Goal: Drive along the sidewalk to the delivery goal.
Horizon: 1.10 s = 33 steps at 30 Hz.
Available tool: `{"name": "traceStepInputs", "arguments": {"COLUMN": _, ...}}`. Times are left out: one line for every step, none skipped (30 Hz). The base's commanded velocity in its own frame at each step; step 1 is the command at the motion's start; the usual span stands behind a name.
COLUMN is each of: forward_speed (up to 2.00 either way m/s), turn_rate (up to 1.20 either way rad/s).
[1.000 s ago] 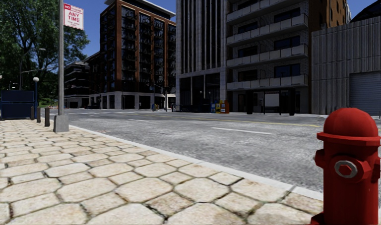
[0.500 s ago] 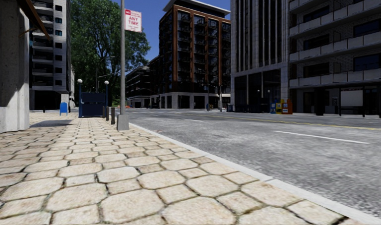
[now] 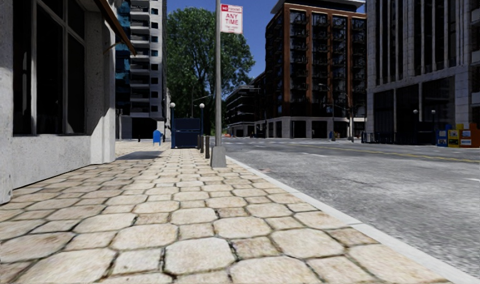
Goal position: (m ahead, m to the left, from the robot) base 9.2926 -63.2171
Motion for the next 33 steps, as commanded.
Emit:
{"name": "traceStepInputs", "arguments": {"forward_speed": 2.0, "turn_rate": 0.66}}
{"name": "traceStepInputs", "arguments": {"forward_speed": 2.0, "turn_rate": 0.66}}
{"name": "traceStepInputs", "arguments": {"forward_speed": 2.0, "turn_rate": 0.66}}
{"name": "traceStepInputs", "arguments": {"forward_speed": 2.0, "turn_rate": 0.66}}
{"name": "traceStepInputs", "arguments": {"forward_speed": 2.0, "turn_rate": 0.66}}
{"name": "traceStepInputs", "arguments": {"forward_speed": 2.0, "turn_rate": 0.66}}
{"name": "traceStepInputs", "arguments": {"forward_speed": 2.0, "turn_rate": 0.66}}
{"name": "traceStepInputs", "arguments": {"forward_speed": 2.0, "turn_rate": 0.66}}
{"name": "traceStepInputs", "arguments": {"forward_speed": 2.0, "turn_rate": 0.66}}
{"name": "traceStepInputs", "arguments": {"forward_speed": 2.0, "turn_rate": 0.66}}
{"name": "traceStepInputs", "arguments": {"forward_speed": 2.0, "turn_rate": 0.66}}
{"name": "traceStepInputs", "arguments": {"forward_speed": 2.0, "turn_rate": 0.66}}
{"name": "traceStepInputs", "arguments": {"forward_speed": 2.0, "turn_rate": 0.66}}
{"name": "traceStepInputs", "arguments": {"forward_speed": 2.0, "turn_rate": 0.66}}
{"name": "traceStepInputs", "arguments": {"forward_speed": 2.0, "turn_rate": 0.66}}
{"name": "traceStepInputs", "arguments": {"forward_speed": 2.0, "turn_rate": 0.66}}
{"name": "traceStepInputs", "arguments": {"forward_speed": 2.0, "turn_rate": 0.66}}
{"name": "traceStepInputs", "arguments": {"forward_speed": 2.0, "turn_rate": 0.63}}
{"name": "traceStepInputs", "arguments": {"forward_speed": 2.0, "turn_rate": 0.0}}
{"name": "traceStepInputs", "arguments": {"forward_speed": 2.0, "turn_rate": 0.0}}
{"name": "traceStepInputs", "arguments": {"forward_speed": 2.0, "turn_rate": 0.0}}
{"name": "traceStepInputs", "arguments": {"forward_speed": 2.0, "turn_rate": 0.0}}
{"name": "traceStepInputs", "arguments": {"forward_speed": 2.0, "turn_rate": 0.0}}
{"name": "traceStepInputs", "arguments": {"forward_speed": 2.0, "turn_rate": 0.0}}
{"name": "traceStepInputs", "arguments": {"forward_speed": 2.0, "turn_rate": 0.0}}
{"name": "traceStepInputs", "arguments": {"forward_speed": 2.0, "turn_rate": 0.0}}
{"name": "traceStepInputs", "arguments": {"forward_speed": 2.0, "turn_rate": 0.0}}
{"name": "traceStepInputs", "arguments": {"forward_speed": 2.0, "turn_rate": 0.0}}
{"name": "traceStepInputs", "arguments": {"forward_speed": 2.0, "turn_rate": 0.0}}
{"name": "traceStepInputs", "arguments": {"forward_speed": 2.0, "turn_rate": 0.0}}
{"name": "traceStepInputs", "arguments": {"forward_speed": 2.0, "turn_rate": 0.0}}
{"name": "traceStepInputs", "arguments": {"forward_speed": 2.0, "turn_rate": 0.0}}
{"name": "traceStepInputs", "arguments": {"forward_speed": 2.0, "turn_rate": 0.0}}
